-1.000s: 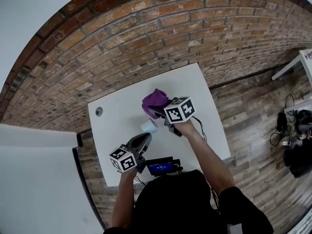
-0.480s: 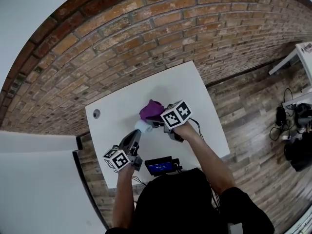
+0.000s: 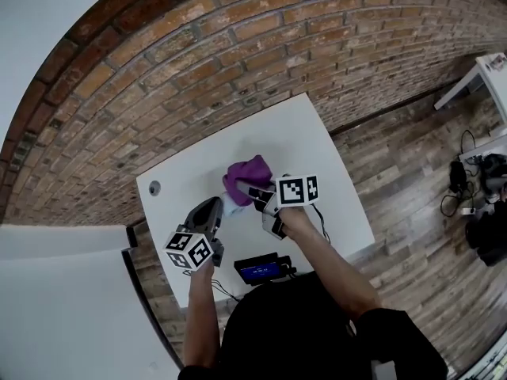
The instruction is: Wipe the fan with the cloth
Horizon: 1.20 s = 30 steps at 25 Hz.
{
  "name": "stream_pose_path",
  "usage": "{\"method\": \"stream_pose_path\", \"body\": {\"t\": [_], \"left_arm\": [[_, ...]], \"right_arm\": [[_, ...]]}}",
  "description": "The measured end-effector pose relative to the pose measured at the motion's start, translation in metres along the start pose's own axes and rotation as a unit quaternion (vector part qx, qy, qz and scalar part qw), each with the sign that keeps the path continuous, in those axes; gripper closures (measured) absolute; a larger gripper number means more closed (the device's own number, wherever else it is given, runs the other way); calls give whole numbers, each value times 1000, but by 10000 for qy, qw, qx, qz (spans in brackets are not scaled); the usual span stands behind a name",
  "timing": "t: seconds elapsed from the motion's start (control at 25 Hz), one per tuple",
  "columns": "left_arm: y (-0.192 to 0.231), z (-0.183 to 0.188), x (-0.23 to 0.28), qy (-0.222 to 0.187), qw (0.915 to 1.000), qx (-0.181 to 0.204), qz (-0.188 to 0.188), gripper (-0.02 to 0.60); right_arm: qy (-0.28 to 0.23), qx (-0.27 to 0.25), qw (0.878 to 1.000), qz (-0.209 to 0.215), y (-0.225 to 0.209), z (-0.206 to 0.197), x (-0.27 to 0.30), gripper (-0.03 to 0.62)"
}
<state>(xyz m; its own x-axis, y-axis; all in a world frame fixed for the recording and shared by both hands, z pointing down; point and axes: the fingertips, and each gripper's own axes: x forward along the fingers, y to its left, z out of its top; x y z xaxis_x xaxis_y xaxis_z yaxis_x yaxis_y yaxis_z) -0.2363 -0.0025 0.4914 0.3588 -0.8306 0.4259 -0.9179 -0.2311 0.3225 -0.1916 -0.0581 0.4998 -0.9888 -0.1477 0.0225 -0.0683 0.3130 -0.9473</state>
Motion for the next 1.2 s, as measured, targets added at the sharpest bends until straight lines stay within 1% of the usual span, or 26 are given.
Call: {"method": "stream_pose_path", "body": {"t": [0.04, 0.12, 0.16, 0.28, 0.44, 0.52, 0.6, 0.64, 0.72, 0.8, 0.88, 0.92, 1.0, 1.04, 1.08, 1.12, 1.2], "left_arm": [[-2, -3, 4, 116, 9999, 105, 35, 576], [-7, -7, 9, 195, 9997, 167, 53, 577], [-9, -8, 10, 165, 9998, 132, 38, 577], [-14, -7, 14, 50, 10000, 56, -25, 577], [-14, -6, 13, -109, 9999, -76, -61, 577], [-14, -4, 12, -254, 9993, -223, -173, 577], [-11, 1, 7, -615, 9959, -573, -347, 577], [-7, 4, 2, -885, 9917, -837, -402, 577], [2, 9, -8, -1386, 9799, -1355, -464, 577], [5, 12, -13, -1655, 9702, -1689, -529, 577], [8, 14, -14, -1823, 9629, -1896, -597, 576], [11, 14, -15, -1882, 9598, -1990, -609, 577], [15, 11, -15, -1933, 9550, -2171, -582, 577], [17, 10, -15, -1930, 9535, -2244, -566, 577], [16, 8, -15, -1910, 9531, -2278, -567, 577], [15, 7, -14, -1870, 9544, -2254, -579, 577], [10, 7, -11, -1739, 9612, -2058, -594, 577]], "right_arm": [[90, -73, 9999, 72, 5, -3, 7, 522], [436, -245, 9987, -21, 3, -20, 17, 522], [549, -262, 9981, -131, -4, -29, 18, 522], [540, -14, 9973, -506, -38, -44, 11, 522], [1045, 141, 9866, -1242, -91, -85, -6, 522], [1002, 320, 9849, -1376, -100, -92, -16, 522], [801, 373, 9873, -1320, -95, -83, -20, 522], [694, 301, 9899, -1201, -86, -73, -20, 522], [539, -70, 9951, -820, -53, -50, -14, 522], [561, -673, 9954, -396, -11, -32, -5, 522], [824, -1284, 9883, -24, 27, -30, 9, 522], [1030, -1555, 9824, 45, 37, -36, 17, 522], [1371, -1947, 9712, -92, 37, -49, 29, 522], [1416, -1989, 9695, -198, 31, -53, 31, 522], [1366, -1900, 9719, -259, 23, -54, 32, 522], [1249, -1718, 9767, -289, 15, -53, 30, 522], [973, -1325, 9854, -442, -7, -48, 24, 522]]}}
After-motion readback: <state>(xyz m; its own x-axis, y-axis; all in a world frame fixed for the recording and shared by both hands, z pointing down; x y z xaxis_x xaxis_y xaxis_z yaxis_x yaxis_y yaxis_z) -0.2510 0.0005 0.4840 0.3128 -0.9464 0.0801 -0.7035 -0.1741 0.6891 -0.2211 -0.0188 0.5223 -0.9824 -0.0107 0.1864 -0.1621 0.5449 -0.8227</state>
